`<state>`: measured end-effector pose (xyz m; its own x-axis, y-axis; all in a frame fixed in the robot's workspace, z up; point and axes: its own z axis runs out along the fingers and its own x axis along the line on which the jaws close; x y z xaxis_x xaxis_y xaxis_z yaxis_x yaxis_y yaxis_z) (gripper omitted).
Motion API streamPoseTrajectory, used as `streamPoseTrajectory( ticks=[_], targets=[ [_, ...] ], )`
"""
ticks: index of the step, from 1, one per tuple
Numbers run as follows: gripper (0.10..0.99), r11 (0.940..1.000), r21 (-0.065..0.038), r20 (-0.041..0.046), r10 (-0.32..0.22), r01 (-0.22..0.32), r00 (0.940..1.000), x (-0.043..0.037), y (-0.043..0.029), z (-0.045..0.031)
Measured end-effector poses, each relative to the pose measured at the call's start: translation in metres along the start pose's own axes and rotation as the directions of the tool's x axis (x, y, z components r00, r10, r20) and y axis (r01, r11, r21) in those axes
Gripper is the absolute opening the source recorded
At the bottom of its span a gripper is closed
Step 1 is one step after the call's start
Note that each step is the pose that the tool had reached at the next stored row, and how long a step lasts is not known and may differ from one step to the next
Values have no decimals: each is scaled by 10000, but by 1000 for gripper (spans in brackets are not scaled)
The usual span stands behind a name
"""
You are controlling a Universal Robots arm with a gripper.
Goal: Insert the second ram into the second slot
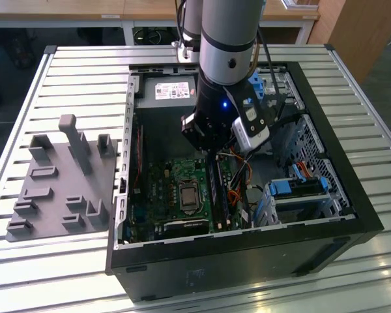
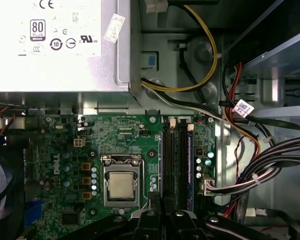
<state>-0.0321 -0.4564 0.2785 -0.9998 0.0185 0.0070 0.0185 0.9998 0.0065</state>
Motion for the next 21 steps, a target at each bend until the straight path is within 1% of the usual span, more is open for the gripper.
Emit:
streamPoseTrajectory(
  ticks=[11,21],
  targets=[
    [137,10000,0,-4,0,0,10000,0,0,60],
    [137,10000,0,-4,0,0,10000,-1,-1,93]
  ],
)
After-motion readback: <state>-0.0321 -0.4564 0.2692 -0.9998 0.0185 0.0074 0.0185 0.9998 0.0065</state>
